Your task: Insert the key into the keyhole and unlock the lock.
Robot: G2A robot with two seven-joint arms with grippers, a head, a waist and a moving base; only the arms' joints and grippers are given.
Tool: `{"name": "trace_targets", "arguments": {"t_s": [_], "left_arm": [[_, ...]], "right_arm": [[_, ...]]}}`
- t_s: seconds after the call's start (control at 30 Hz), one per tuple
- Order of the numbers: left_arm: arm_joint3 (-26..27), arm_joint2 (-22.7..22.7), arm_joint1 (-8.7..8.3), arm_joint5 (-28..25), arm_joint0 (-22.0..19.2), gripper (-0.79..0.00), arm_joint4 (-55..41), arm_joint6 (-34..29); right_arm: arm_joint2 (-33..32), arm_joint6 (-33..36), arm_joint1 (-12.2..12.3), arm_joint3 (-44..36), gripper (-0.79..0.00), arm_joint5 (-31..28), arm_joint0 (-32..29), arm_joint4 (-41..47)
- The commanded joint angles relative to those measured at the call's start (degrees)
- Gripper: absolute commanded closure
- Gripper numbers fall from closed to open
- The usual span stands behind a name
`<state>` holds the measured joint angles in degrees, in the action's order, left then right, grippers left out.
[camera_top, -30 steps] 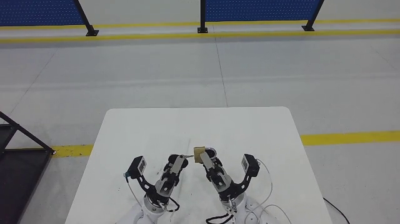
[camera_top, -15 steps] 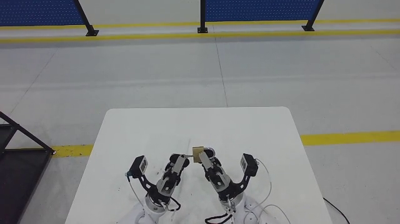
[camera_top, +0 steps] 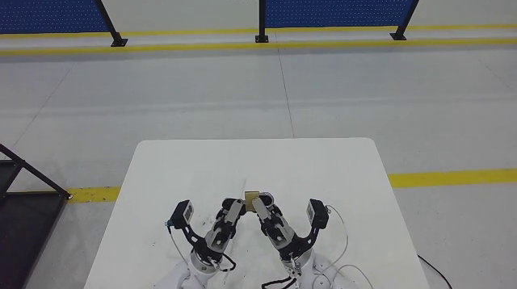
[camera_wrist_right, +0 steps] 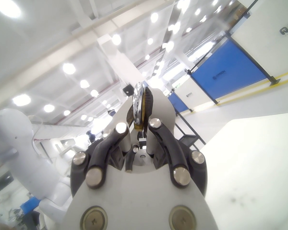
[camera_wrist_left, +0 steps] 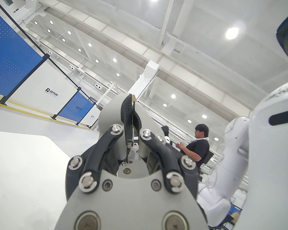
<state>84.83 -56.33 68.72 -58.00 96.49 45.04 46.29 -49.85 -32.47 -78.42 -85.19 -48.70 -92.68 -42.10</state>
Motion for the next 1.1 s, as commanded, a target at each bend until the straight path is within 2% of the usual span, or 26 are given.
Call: {"name": "trace_targets", "arguments": {"t_s": [0.0, 0.1, 0.13, 0.47, 0.9, 1.0, 1.07], "left_arm": [[-0.13, 0.00, 0.07, 0.00, -0.04, -0.157, 0.10, 0.00], [-0.27, -0.02, 0.19, 0.00, -0.09, -0.336, 0.10, 0.00], [-0.30, -0.03, 0.22, 0.00, -0.09, -0.339, 0.12, 0.00], [-0.16, -0.83, 0.18, 0.00, 0.21, -0.299, 0.15, 0.00], [0.60, -0.26, -1.44, 0.00, 0.47, -0.246, 0.65, 0.00], [0.56, -0.06, -1.74, 0.00, 0.34, -0.212, 0.54, 0.00], [0.48, 0.01, -1.88, 0.00, 0.29, -0.163, 0.56, 0.00]], "right_arm": [[-0.08, -0.15, -0.04, 0.01, 0.000, 0.09, -0.04, -0.04], [-0.32, -0.42, -0.05, -0.02, 0.000, -0.15, -0.18, -0.16], [-0.38, -0.47, -0.06, -0.04, 0.000, -0.21, -0.24, -0.18], [-1.43, -0.28, 0.06, -0.28, 0.000, -1.11, -0.75, 0.02], [-3.29, 7.67, 0.91, -1.88, 0.000, -1.19, -1.26, 3.52], [-3.41, 9.26, 1.00, -2.04, 0.000, -1.13, -1.09, 4.88], [-3.51, 9.93, 1.05, -2.19, 0.000, -0.99, -1.08, 5.33]]}}
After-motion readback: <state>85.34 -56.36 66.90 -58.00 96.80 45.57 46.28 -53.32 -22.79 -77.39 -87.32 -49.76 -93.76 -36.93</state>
